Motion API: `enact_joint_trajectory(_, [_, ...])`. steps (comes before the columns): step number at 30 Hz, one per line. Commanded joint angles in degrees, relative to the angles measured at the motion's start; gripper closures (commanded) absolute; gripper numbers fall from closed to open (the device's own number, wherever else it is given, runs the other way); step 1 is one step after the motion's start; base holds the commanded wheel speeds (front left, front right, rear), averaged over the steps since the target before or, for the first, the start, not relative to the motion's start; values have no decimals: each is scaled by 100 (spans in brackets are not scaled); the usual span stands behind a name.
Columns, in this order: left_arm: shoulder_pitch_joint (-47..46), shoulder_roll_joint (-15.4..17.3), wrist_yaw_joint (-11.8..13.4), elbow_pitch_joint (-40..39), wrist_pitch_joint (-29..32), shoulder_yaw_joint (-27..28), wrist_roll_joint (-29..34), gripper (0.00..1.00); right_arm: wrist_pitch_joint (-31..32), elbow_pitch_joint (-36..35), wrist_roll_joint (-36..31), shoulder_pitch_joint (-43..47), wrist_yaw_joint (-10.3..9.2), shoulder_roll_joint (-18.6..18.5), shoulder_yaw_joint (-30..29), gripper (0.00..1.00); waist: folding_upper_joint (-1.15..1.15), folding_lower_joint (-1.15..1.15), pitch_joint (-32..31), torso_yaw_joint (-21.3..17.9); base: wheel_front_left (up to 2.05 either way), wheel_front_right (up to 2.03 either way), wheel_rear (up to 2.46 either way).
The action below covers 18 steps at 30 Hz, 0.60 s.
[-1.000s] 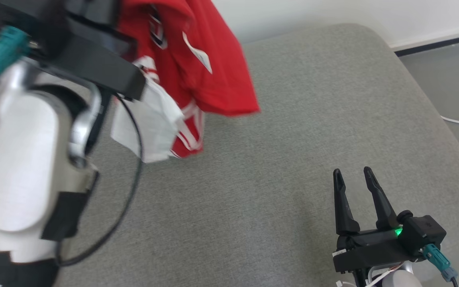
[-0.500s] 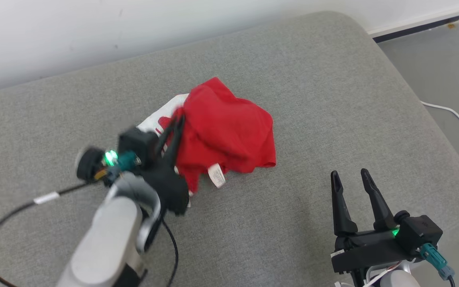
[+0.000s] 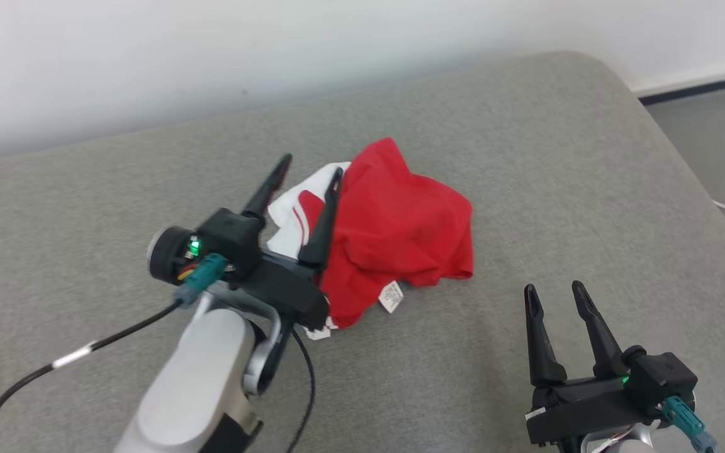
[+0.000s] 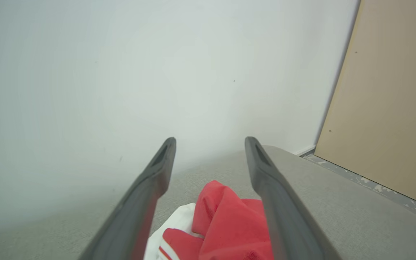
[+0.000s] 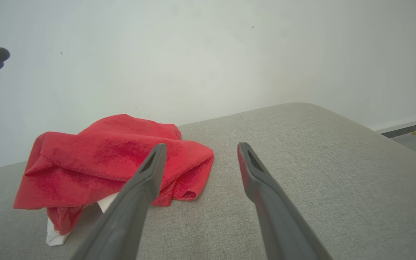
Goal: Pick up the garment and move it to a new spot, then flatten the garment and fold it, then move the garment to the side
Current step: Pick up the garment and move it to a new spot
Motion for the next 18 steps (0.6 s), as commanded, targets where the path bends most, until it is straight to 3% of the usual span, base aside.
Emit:
enact_joint_trajectory(1, [59, 139, 131, -175, -61, 120, 22, 0, -2, -39, -41, 83, -12, 11, -18, 0, 0, 0, -269, 339, 0, 0, 0])
enact_joint_trajectory(18, [1876, 1227, 963, -1661, -349, 1325, 14, 0, -1, -102, -142, 246, -12, 9, -161, 0, 0, 0, -479, 999, 0, 0, 0])
